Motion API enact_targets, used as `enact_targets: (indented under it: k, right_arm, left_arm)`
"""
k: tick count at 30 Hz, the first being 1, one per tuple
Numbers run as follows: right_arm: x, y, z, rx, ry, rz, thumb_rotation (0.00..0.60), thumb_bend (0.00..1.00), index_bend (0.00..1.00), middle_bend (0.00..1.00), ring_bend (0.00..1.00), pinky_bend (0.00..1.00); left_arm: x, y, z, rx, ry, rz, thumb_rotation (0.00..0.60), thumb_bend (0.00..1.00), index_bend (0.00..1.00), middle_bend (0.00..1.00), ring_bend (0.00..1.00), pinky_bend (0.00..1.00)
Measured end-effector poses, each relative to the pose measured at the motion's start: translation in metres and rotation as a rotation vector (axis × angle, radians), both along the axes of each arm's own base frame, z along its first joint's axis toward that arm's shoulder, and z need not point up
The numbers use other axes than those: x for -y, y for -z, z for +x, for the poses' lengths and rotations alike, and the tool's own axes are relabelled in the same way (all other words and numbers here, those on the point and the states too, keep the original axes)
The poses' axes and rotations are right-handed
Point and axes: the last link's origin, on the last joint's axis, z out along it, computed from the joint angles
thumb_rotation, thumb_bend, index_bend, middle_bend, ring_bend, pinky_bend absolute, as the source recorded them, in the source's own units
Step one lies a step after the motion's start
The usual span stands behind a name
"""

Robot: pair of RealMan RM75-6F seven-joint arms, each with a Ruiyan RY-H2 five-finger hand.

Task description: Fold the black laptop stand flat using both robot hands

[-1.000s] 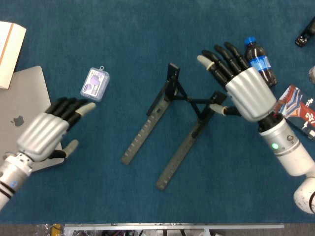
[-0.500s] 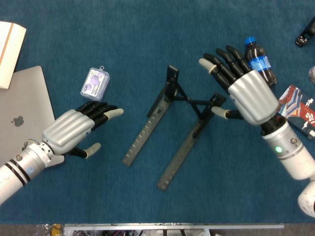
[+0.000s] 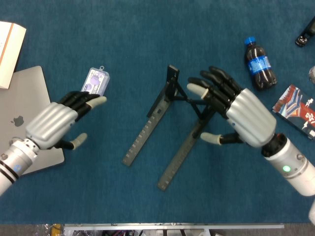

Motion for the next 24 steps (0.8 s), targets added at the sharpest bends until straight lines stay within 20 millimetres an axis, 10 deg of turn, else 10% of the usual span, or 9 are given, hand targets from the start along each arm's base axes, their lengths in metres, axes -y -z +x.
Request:
enact_targets:
  k: [24]
  right_arm:
    - [-0.002, 0.037, 0.012, 0.032, 0.034, 0.482, 0.6, 0.0, 0.0, 0.1, 0.0, 0.01]
  left_arm:
    - [0.006, -0.021, -0.024, -0.039, -0.089, 0.109, 0.6, 0.41, 0.02, 0.06, 0.0, 0.04]
